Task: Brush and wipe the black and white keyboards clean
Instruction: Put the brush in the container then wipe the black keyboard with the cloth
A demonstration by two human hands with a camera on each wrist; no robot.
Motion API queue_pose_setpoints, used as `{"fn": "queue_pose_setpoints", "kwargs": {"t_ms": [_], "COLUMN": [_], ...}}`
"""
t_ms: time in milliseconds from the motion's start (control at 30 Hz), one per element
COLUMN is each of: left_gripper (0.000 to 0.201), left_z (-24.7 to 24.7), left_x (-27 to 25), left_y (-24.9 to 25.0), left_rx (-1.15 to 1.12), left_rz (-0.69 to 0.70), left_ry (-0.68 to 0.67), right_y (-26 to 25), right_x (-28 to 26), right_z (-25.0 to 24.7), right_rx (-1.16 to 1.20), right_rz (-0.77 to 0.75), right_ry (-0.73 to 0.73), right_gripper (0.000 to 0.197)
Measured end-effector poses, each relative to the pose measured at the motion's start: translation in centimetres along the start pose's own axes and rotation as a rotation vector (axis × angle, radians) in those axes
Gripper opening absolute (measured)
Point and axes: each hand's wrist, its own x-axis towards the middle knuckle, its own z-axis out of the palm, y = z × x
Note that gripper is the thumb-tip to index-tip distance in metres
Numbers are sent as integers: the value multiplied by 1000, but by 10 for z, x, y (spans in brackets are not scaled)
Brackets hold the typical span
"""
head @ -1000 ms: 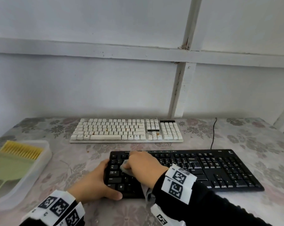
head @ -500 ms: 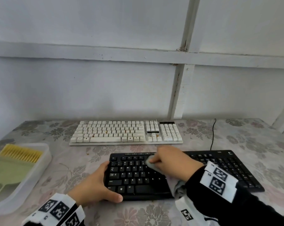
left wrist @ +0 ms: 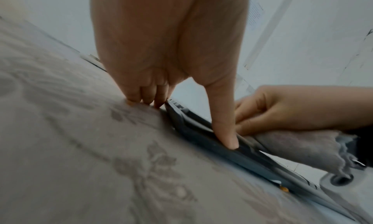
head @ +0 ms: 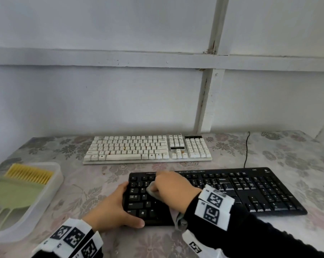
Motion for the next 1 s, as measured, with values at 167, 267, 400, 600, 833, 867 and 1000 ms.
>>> {"fn": "queue_pose_setpoints", "kwargs": {"t_ms": [167,267,400,600,833,867,1000], "left_gripper": [111,111,106,110,102,103,102], "left_z": [0,0,1,-1,1,1,1], "left_x": [0,-1,-1,-1,-7,-7,-6], "left_y": [-2,-2,0,5,7,7,7], "left_rx": [-11,-8,-3,32,18,19,9], "left_rz": [2,-3,-7,-25,-11,-8,-1], "left_ry": [-15,-11,14,-9,24,21,8], "right_y": [47,43,1,-49,7,19,48], "right_x": [-23,-32,-10,9,-13,-17,-35], "right_z": [-6,-25,-26,-2,-6,-5,-20], "right_rx": [-68,-101,-18,-96,-35,-43,-88], "right_rz": [103,109,-8,-148,-49,-28,81], "right_ry": [-20,-24,-34,-76,-32,-22,-48], "right_gripper": [19,34,39,22,34,36,34]}}
